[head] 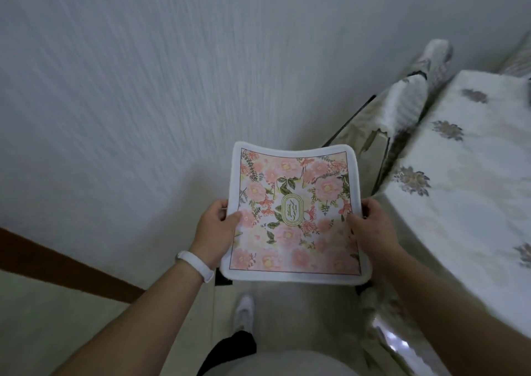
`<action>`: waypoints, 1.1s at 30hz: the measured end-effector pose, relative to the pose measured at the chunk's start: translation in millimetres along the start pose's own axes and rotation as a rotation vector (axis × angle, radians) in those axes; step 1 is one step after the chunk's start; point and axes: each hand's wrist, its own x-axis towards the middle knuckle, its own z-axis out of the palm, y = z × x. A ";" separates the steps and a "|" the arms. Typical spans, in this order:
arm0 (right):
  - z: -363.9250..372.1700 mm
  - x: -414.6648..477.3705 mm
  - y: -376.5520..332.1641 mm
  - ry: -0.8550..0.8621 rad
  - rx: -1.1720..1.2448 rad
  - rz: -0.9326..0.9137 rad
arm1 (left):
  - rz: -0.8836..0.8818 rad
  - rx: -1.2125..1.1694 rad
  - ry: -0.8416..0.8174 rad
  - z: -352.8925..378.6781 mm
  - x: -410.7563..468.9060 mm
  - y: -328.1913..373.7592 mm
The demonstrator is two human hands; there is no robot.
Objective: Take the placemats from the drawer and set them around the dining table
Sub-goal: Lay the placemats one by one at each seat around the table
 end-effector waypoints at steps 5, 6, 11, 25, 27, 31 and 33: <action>22.4 51.3 -43.5 0.057 0.010 0.044 | 0.030 0.018 -0.072 -6.5 94.8 40.3; 26.1 61.6 -51.5 0.084 0.021 0.043 | 0.043 0.026 -0.108 -6.0 113.2 48.8; 27.3 101.6 -84.3 0.234 0.031 0.044 | 0.108 0.072 -0.261 15.4 188.4 88.5; -66.9 257.4 -107.9 0.456 0.239 0.112 | 0.134 0.055 -0.499 186.8 344.0 181.8; -78.0 292.9 -103.9 0.459 0.284 0.138 | 0.123 0.061 -0.508 217.2 370.6 196.9; -101.5 357.1 -100.2 0.468 0.319 0.188 | 0.117 0.098 -0.528 281.6 414.3 225.8; -116.8 382.7 -98.9 0.483 0.317 0.196 | 0.110 0.107 -0.535 314.9 432.2 238.5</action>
